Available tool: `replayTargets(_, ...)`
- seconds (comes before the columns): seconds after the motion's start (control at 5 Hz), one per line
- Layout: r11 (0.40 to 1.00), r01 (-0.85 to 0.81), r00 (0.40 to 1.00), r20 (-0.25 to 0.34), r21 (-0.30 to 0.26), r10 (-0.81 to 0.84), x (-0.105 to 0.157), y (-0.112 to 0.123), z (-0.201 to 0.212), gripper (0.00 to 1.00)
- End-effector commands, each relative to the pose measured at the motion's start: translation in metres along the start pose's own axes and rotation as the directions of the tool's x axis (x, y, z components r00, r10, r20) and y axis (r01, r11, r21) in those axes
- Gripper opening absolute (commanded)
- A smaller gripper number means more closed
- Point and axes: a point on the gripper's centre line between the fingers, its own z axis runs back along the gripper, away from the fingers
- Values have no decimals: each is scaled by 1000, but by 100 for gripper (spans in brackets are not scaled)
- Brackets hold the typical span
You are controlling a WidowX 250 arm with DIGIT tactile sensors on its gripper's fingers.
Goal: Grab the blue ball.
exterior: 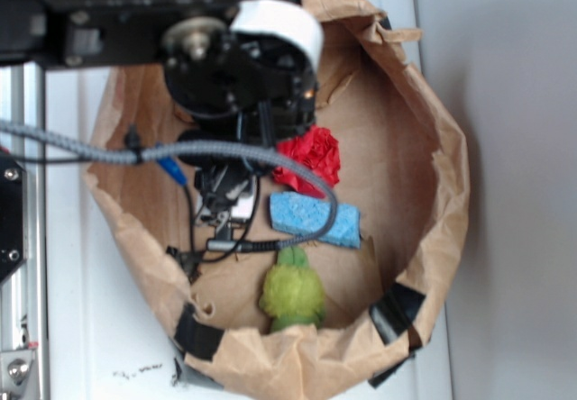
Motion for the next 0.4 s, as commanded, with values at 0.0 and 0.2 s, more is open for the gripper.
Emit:
replayTargets(0.0, 997, -40, 995, 89, 66, 34, 2, 13, -13, 100)
replayTargets(0.2, 997, -27, 996, 91, 76, 20, -2, 18, -22, 100)
